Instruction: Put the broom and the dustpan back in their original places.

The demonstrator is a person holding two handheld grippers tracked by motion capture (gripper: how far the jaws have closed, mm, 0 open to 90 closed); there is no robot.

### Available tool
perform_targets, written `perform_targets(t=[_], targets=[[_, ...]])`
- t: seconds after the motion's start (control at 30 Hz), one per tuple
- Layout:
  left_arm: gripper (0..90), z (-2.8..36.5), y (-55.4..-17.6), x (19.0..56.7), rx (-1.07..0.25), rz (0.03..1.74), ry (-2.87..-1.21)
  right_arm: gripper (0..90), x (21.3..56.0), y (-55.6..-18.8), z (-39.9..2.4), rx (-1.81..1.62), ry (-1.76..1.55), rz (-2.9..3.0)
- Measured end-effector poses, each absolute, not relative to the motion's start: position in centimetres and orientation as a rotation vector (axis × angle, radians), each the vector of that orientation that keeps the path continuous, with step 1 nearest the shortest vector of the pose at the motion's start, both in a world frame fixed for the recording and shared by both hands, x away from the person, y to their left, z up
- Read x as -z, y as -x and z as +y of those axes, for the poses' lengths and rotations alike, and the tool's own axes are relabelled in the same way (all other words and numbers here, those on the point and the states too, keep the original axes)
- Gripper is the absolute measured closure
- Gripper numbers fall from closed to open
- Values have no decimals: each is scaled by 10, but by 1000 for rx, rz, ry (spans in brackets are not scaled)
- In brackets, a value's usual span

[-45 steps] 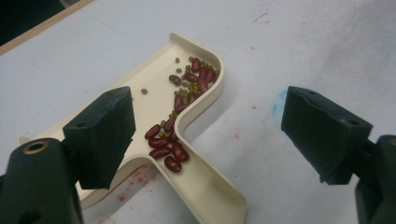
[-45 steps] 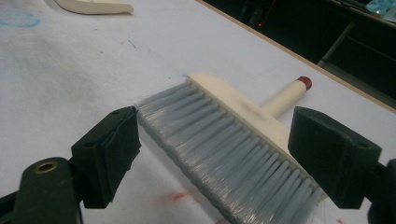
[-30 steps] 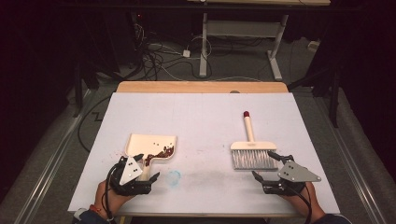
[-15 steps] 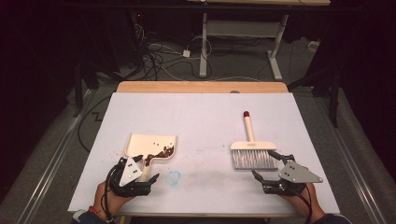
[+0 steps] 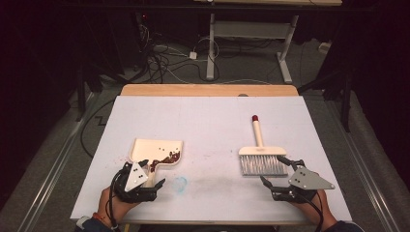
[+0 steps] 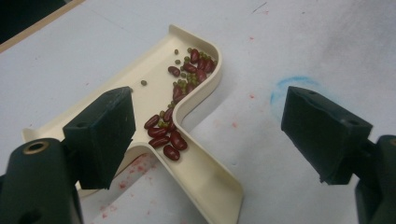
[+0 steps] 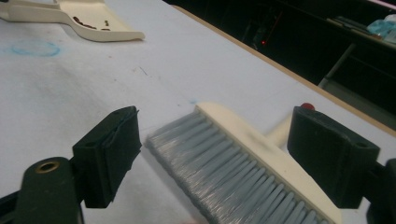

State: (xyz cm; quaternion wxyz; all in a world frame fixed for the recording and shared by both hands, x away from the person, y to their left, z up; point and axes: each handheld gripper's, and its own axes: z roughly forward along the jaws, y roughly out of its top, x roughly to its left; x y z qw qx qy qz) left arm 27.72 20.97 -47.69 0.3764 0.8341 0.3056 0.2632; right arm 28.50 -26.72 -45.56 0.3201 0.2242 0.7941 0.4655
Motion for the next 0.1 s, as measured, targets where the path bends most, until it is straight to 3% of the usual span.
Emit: perform_targets(t=[0.1], targets=[[171, 209, -281, 477, -673, 795, -2130, 198, 453, -284, -269, -1255, -602, 2097]])
